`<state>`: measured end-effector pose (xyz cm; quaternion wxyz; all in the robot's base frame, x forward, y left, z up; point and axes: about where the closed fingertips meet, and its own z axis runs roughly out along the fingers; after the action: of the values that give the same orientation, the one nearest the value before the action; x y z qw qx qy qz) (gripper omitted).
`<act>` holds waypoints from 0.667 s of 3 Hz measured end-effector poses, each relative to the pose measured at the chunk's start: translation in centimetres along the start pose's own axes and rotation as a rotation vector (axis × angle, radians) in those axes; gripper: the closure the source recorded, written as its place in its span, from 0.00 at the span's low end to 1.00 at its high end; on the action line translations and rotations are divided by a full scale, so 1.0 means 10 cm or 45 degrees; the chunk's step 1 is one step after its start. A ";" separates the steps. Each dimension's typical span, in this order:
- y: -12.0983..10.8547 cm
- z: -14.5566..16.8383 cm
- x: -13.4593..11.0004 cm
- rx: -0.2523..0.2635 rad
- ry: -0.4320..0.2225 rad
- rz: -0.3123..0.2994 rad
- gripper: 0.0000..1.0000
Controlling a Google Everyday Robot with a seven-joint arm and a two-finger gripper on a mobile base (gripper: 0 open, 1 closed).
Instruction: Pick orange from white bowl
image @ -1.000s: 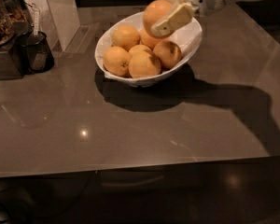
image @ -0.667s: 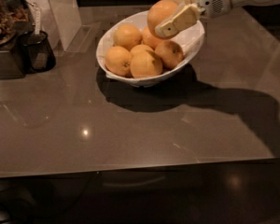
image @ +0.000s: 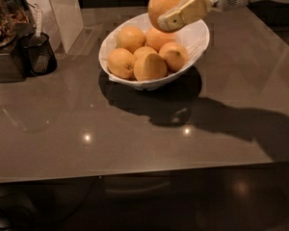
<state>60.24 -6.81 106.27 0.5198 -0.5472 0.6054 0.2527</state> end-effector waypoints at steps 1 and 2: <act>0.23 -0.32 0.12 0.134 -0.045 0.087 1.00; 0.35 -0.54 0.52 0.178 0.010 0.174 1.00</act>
Offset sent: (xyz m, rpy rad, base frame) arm -0.0274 -0.0207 -0.0017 0.0672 0.0005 -0.0934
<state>55.83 -12.70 102.43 0.5360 -0.4680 0.6595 0.2425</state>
